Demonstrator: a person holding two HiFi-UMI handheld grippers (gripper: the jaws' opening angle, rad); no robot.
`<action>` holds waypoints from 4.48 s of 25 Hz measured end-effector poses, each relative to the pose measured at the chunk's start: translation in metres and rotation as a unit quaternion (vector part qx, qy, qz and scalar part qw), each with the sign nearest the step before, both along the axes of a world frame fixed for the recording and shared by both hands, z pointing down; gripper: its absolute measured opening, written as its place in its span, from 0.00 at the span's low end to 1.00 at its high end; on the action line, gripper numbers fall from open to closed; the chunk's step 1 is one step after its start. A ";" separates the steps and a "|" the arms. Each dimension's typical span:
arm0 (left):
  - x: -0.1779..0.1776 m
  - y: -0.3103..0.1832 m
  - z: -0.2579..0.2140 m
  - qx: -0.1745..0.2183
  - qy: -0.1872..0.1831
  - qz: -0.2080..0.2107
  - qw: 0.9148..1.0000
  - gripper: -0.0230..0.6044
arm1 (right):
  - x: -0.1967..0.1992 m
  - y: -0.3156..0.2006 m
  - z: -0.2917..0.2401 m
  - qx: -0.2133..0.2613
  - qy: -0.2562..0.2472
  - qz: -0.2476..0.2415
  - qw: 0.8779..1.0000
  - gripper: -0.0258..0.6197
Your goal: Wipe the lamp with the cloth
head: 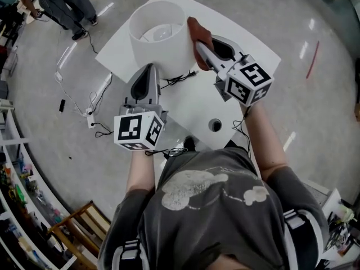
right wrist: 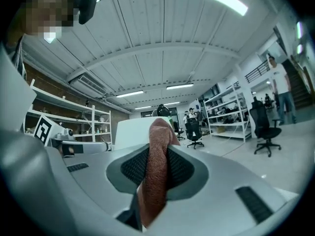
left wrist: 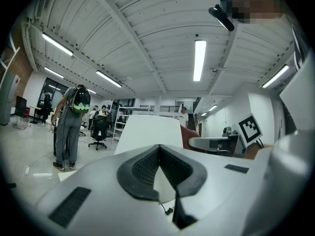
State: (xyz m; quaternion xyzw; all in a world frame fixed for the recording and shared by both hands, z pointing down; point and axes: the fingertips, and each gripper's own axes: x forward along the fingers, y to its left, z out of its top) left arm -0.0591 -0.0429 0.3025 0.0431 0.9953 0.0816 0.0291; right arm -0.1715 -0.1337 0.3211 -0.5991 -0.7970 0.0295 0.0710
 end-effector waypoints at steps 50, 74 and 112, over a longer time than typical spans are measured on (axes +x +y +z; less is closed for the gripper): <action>0.038 0.034 0.003 -0.015 0.011 0.087 0.996 0.05 | 0.074 0.026 -0.003 -0.044 0.015 0.072 0.996 0.17; 0.053 0.061 0.063 0.019 0.052 0.235 0.970 0.05 | 0.121 0.016 0.109 0.010 0.097 0.256 0.962 0.17; 0.002 0.098 0.032 -0.008 0.028 0.296 0.955 0.05 | 0.124 0.085 0.025 -0.030 0.012 0.253 0.967 0.17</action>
